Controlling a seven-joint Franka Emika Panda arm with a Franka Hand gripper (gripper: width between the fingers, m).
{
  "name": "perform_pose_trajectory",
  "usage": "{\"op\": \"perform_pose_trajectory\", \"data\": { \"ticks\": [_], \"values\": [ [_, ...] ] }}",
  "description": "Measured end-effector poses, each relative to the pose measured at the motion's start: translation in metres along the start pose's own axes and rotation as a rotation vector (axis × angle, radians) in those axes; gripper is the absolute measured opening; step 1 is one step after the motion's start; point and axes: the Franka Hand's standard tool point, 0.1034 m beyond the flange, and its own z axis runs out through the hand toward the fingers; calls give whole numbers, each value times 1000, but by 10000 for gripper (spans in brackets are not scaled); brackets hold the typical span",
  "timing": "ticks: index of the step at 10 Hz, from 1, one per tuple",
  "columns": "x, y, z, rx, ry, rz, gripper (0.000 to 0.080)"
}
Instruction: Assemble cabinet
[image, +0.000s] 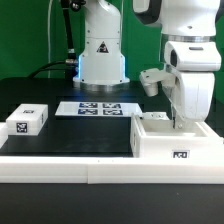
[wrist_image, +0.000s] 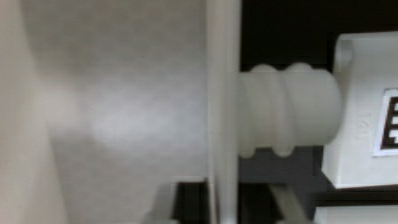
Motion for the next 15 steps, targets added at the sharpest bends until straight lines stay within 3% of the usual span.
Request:
{"op": "perform_pose_trajectory", "data": {
  "ticks": [2,3,5,6,7,10,13,15],
  "values": [
    [0,0,0,0,0,1,346],
    [-1,0,0,0,0,1,346],
    [-1,0,0,0,0,2,690],
    [-1,0,0,0,0,2,690],
    [-1,0,0,0,0,3,777],
    [-2,0,0,0,0,4,797],
    [-1,-9,-23,-22,-7,14,797],
    [3,-25,-35,-32,-7,56,797]
  ]
}}
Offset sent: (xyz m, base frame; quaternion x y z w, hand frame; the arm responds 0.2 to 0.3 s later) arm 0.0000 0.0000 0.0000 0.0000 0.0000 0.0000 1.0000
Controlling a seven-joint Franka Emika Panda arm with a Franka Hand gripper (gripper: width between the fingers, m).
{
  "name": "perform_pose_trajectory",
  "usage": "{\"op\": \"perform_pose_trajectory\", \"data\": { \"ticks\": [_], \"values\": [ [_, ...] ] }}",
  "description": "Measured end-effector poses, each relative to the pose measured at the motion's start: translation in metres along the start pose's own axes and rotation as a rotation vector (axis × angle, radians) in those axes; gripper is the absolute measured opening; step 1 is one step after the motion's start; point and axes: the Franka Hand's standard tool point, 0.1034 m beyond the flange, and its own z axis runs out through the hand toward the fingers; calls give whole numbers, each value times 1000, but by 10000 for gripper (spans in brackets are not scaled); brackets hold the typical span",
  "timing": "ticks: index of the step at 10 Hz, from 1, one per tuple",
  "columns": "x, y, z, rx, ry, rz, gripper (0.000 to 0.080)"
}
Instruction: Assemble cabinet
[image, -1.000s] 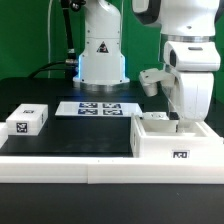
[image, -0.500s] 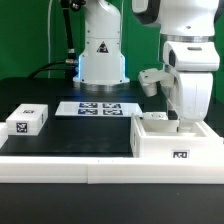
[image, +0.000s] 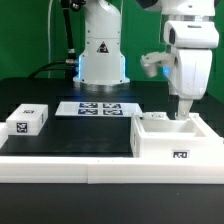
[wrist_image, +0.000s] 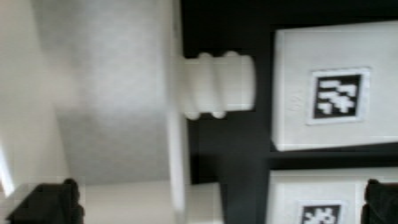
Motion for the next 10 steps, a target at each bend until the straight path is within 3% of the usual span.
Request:
{"op": "perform_pose_trajectory", "data": {
  "ticks": [1,6,7,8,10],
  "values": [
    [3,-11,-2,-3,3,23,797],
    [2,-13,1,-2,5,28,797],
    [8,-27,2,-19,21,28,797],
    [14,-43,4,-4,21,6,797],
    [25,-56,9,5,27,-30,797]
  ]
}}
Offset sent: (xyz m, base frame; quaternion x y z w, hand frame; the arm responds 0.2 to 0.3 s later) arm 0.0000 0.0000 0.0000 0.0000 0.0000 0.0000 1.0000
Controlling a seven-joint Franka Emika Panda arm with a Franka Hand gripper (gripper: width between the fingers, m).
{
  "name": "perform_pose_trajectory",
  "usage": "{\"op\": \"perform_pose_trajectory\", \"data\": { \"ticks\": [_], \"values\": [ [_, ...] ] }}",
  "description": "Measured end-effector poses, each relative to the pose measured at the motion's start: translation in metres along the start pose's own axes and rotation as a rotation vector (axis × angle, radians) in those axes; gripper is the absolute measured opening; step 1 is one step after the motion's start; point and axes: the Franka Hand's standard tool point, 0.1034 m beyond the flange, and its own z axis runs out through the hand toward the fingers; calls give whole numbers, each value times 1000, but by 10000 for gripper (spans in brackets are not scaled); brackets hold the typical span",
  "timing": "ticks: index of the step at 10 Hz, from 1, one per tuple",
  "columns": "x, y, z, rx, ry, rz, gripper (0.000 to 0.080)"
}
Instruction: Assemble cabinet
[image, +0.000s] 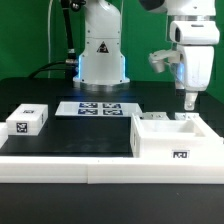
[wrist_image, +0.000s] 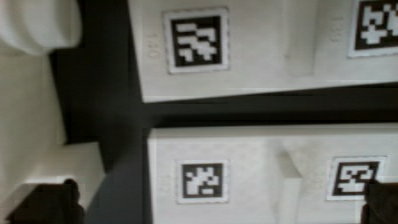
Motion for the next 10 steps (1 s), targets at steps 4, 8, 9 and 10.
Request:
{"op": "perform_pose_trajectory", "data": {
  "ticks": [4,8,9,10],
  "values": [
    [0,0,6,-2,9,10,797],
    [12,-10,25,-5,36,31,797],
    [12,-13,30,0,38,31,797],
    [12,-14,32,3,39,32,797]
  ]
}}
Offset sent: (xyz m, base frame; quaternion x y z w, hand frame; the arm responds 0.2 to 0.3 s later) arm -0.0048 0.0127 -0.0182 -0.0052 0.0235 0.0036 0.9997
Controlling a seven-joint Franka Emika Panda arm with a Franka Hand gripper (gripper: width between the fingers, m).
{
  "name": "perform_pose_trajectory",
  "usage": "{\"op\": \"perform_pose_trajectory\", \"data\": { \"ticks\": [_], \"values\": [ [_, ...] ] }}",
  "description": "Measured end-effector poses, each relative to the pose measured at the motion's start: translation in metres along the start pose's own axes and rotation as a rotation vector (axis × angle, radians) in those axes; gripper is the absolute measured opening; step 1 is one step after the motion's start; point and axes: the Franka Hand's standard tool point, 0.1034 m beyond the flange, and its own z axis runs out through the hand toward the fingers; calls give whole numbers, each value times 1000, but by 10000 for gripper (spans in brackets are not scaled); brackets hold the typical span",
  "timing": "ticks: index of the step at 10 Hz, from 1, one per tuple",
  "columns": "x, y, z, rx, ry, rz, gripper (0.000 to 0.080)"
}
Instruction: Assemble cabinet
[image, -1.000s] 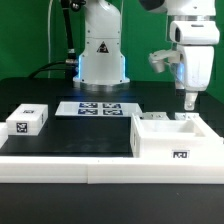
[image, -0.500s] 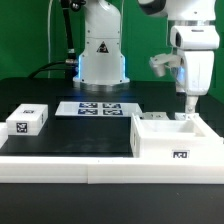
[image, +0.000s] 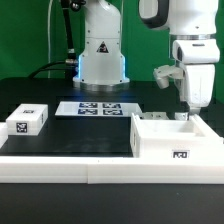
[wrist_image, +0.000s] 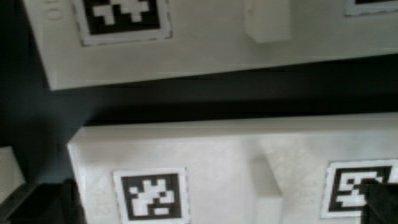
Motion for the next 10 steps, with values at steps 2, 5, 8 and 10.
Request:
{"op": "perform_pose_trajectory", "data": {
  "ticks": [2,5,8,10],
  "values": [
    [0,-2,2,5,-1,1,797],
    [-1,-3,4,9,-1,2,401],
    [-2,-5,8,17,-2,4,75],
    [-2,-5,8,16,-2,6,65]
  ]
}}
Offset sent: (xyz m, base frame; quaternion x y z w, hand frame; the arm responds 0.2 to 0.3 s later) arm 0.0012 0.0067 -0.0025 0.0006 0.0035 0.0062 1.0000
